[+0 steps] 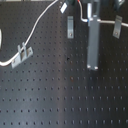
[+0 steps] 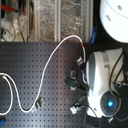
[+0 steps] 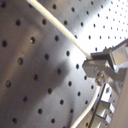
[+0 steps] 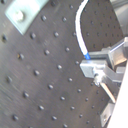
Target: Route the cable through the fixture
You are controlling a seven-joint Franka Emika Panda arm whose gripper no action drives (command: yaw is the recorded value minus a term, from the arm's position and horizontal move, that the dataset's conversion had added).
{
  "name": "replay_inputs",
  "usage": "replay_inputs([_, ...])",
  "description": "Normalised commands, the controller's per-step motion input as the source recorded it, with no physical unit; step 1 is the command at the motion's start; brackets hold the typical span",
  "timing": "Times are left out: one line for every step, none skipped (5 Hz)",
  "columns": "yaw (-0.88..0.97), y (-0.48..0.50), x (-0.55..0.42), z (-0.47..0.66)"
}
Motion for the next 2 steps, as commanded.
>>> replay_inputs([0.0, -0.002, 0.011, 0.0])
replay_inputs([-0.01, 0.024, 0.489, 0.0])
